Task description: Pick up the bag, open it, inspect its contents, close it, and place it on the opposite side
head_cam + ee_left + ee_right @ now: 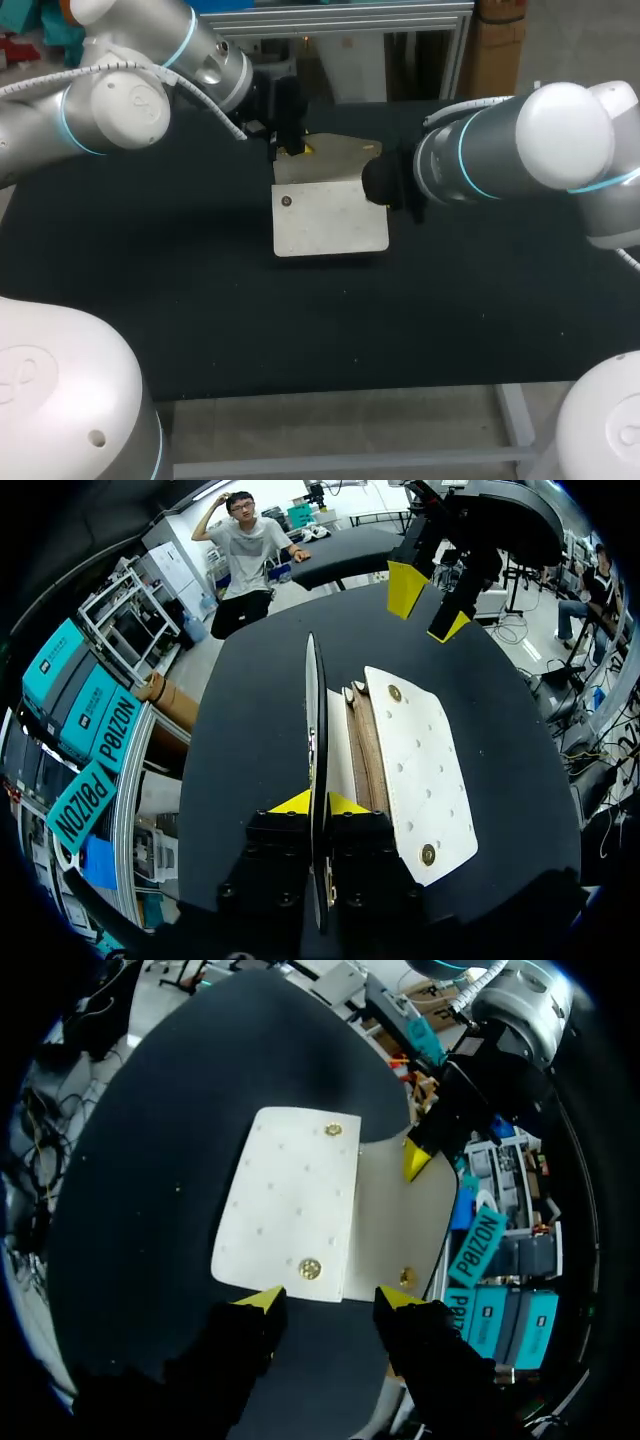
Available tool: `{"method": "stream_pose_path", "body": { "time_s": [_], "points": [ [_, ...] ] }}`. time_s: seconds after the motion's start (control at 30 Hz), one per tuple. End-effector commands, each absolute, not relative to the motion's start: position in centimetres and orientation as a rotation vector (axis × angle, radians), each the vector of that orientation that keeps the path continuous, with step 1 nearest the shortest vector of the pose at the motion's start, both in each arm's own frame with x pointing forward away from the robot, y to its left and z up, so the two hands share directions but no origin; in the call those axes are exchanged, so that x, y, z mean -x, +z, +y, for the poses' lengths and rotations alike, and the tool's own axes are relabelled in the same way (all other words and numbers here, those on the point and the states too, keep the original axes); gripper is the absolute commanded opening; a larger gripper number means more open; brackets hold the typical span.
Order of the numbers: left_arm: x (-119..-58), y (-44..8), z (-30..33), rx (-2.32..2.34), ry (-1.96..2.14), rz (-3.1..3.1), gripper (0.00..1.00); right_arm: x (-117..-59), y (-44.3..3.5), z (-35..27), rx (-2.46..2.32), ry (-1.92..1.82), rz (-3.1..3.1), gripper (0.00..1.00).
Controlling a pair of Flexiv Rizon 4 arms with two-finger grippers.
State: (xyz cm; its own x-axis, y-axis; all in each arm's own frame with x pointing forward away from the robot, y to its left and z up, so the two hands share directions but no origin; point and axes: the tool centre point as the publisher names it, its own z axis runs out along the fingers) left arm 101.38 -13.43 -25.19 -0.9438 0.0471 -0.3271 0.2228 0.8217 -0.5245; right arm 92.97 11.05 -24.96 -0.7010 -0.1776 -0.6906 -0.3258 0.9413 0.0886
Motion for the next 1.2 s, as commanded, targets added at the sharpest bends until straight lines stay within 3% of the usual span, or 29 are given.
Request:
{"method": "stream_pose_path", "body": {
  "time_s": [0.03,0.6,1.2],
  "points": [
    [-101.4,-24.8,-13.0,-0.21,-0.837,2.708,0.0,-94.1,-24.2,10.6,0.381,0.275,2.403,0.0],
    [-101.4,-24.8,-13.0,-0.21,-0.837,2.708,0.0,-94.1,-24.2,10.6,0.381,0.275,2.403,0.0],
    [-99.9,-19.3,-16.3,-0.091,-0.554,2.694,0.0,-98.5,-22.8,14.5,0.497,0.2,2.385,0.0]
  ]
}}
